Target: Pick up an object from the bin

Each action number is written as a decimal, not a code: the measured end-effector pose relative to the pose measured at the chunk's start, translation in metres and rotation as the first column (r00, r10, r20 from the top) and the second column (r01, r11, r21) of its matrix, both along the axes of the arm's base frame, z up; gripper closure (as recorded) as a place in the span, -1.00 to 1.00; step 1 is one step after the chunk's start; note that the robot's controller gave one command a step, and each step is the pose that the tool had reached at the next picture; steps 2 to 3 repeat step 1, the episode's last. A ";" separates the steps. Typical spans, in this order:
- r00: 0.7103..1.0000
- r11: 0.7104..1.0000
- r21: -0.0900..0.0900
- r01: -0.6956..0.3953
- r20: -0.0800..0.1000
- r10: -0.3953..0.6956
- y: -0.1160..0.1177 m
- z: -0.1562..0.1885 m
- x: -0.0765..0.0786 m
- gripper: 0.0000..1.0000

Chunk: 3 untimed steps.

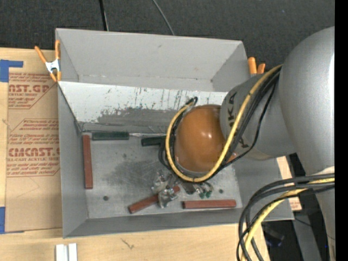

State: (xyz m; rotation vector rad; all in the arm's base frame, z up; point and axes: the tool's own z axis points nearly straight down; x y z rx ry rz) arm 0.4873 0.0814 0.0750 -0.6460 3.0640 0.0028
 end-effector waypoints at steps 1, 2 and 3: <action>0.998 0.998 -0.002 -0.056 -0.005 0.056 0.021 0.159 0.010 1.00; 0.998 0.998 -0.002 -0.056 -0.005 0.056 0.021 0.159 0.010 1.00; 0.998 0.998 -0.002 -0.056 -0.005 0.056 0.021 0.159 0.010 1.00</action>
Offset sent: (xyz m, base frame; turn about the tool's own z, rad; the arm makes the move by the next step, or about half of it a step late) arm 0.0000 0.0000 0.0000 0.0000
